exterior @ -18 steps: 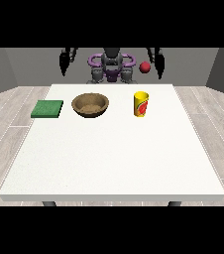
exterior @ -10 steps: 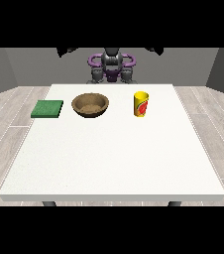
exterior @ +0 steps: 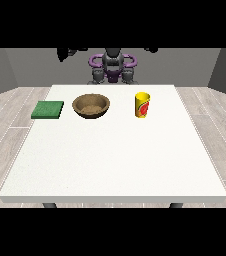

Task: Pick the cup and pour the ball into the bowl, then pick the bowl and place it on the pad

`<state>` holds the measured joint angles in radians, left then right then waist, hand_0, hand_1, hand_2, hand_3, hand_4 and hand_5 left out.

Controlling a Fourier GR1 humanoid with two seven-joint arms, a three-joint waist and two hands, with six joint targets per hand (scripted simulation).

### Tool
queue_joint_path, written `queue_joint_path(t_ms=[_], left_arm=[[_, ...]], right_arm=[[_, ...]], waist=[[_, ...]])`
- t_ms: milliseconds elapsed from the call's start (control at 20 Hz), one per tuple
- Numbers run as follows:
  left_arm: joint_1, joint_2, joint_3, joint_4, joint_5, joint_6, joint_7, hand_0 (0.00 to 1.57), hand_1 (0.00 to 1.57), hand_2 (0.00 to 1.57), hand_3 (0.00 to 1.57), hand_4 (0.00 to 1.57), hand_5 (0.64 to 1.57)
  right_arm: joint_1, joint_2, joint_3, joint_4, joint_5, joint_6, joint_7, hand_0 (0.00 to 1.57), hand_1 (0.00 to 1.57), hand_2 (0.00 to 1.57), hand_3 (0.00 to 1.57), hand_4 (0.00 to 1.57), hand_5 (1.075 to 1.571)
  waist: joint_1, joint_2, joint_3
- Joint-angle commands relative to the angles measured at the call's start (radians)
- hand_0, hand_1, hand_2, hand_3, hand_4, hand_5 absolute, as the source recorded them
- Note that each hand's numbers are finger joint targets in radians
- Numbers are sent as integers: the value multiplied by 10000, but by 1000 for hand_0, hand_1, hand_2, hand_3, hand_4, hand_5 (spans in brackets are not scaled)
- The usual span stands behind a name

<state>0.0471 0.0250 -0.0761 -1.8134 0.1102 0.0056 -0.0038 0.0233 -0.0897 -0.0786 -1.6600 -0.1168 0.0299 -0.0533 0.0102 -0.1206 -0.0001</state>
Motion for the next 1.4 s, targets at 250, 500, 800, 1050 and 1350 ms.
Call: queue_joint_path(t_ms=[250, 500, 800, 1050, 1350], left_arm=[[-2789, 741, 1263, 1332, -266, -49, -978, 0, 0, 0, 0, 0, 1335], [-3353, 1208, 1815, 2894, -742, 82, -1727, 0, 0, 0, 0, 0, 1254], [-4198, 1536, 2294, 4907, -672, -280, -3071, 0, 0, 0, 0, 0, 1250], [-4519, 1488, 2555, 6497, -926, -36, -4488, 0, 0, 0, 0, 0, 1236], [-4937, 951, 2745, 8019, -1209, 860, -5841, 0, 0, 0, 0, 0, 1249]], right_arm=[[-1785, -64, -243, 1163, 108, 202, -1484, 0, 0, 0, 0, 0, 1566], [-2441, -774, -672, 1756, -246, 872, -1443, 0, 0, 0, 0, 0, 1559], [-3030, -1279, -1196, 2850, -471, 1337, -1922, 0, 0, 0, 0, 0, 1561], [-3139, -1397, -1424, 3224, -564, 1573, -2634, 0, 0, 0, 0, 0, 1562], [-3022, -1527, -1488, 3560, -789, 2129, -3064, 0, 0, 0, 0, 0, 1563]], waist=[[-304, 2821, 4], [-600, 3258, 1], [-694, 3376, 1], [-855, 3613, 1], [-1354, 3996, -2]])
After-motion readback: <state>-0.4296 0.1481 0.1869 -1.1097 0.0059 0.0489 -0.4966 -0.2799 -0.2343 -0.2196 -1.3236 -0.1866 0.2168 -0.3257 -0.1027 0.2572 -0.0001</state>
